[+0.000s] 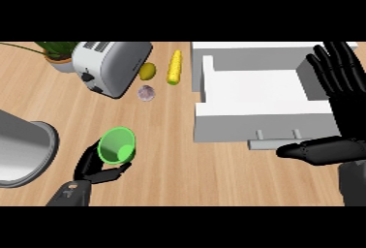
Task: Pick up the cup, place it into the drawer and close the drawer
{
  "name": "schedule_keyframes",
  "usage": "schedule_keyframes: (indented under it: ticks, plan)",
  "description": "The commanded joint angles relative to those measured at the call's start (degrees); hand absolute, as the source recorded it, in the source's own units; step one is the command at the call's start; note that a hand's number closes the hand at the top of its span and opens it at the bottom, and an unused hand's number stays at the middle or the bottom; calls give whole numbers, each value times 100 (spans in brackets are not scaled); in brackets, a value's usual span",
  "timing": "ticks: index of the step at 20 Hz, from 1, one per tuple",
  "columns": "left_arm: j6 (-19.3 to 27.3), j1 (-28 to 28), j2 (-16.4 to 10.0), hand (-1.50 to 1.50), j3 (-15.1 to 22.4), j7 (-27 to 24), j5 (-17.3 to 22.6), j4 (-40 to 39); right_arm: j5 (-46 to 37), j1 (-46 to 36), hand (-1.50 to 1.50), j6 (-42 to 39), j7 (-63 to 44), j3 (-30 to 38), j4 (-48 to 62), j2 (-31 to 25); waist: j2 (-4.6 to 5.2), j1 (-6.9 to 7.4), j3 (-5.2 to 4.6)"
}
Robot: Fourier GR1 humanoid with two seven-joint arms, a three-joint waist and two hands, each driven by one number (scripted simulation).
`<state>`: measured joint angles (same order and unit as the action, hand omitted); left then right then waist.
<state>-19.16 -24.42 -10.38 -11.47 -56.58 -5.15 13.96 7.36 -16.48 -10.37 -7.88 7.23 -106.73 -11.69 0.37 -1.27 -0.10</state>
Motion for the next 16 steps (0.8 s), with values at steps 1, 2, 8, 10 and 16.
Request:
schedule_keyframes:
  ticks: [1,2,8,10,16]
  plan:
    - [-113,-22,134,150,19,-1083,-21,304,-89,32,-150,-23,217,5,166,12,8,45,-8]
    - [233,35,188,150,-29,-1205,-13,324,-275,189,-150,73,73,-249,-111,133,1,17,-12]
    - [600,-139,307,150,-358,-1476,244,496,31,-41,-150,-26,-45,142,76,-109,8,13,-8]
    - [891,-264,246,150,-603,-1344,445,543,3,198,-150,14,-2,14,-251,30,-3,-4,-7]
    - [1095,-551,385,150,-1052,-1248,899,782,-227,328,-150,-15,399,-68,18,104,-10,48,1]
